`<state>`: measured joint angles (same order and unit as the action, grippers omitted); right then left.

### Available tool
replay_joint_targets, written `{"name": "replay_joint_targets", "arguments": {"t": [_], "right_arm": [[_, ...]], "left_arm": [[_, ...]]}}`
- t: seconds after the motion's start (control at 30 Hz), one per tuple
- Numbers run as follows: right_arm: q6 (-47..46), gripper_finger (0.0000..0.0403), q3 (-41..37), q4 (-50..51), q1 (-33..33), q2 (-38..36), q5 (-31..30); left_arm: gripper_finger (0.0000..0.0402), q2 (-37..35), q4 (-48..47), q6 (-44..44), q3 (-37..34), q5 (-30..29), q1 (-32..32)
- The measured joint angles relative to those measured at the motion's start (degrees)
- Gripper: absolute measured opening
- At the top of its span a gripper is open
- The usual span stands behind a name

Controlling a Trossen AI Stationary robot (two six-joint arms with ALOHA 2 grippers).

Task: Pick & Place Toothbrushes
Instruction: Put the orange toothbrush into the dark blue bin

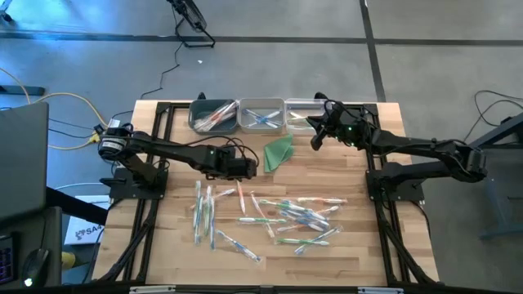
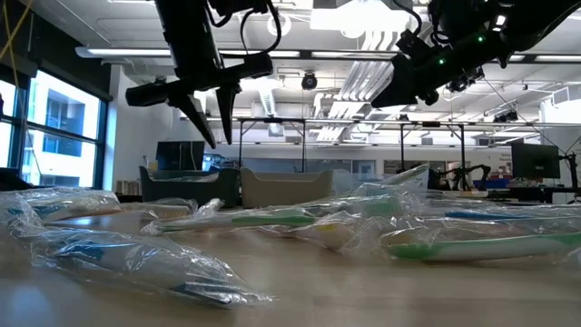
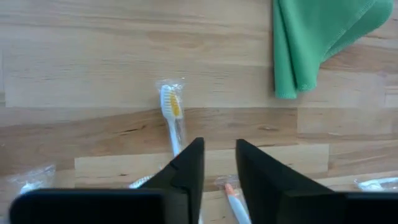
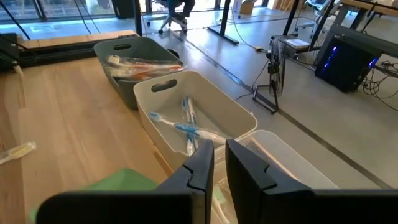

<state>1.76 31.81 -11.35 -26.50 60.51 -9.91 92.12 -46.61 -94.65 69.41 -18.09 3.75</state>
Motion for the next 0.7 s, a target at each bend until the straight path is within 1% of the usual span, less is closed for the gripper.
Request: {"name": "replay_joint_targets", "arguments": {"t": [0.1,0.17,0.4,0.6,0.7], "right_arm": [[0.02,0.0034,0.01,0.66,-0.02,0.0,0.02],[0.02,0.0034,0.02,0.61,-0.02,0.0,0.02],[0.02,0.0034,0.02,0.56,-0.02,0.0,0.02],[0.02,0.0034,0.0,0.51,-0.02,0.0,0.02],[0.02,0.0034,0.02,0.5,-0.02,0.0,0.02]], "left_arm": [[0.0122,0.0,0.14,-0.19,-0.26,-0.39,0.0],[0.0131,0.0,0.15,-0.81,-0.92,-0.76,-0.02],[0.0134,0.0,0.75,-4.8,-5.37,-0.88,-0.02],[0.0134,0.0,10.01,-4.76,-9.62,-3.16,-0.04],[0.0134,0.0,10.43,-4.75,-10.42,-2.19,-0.97]]}}
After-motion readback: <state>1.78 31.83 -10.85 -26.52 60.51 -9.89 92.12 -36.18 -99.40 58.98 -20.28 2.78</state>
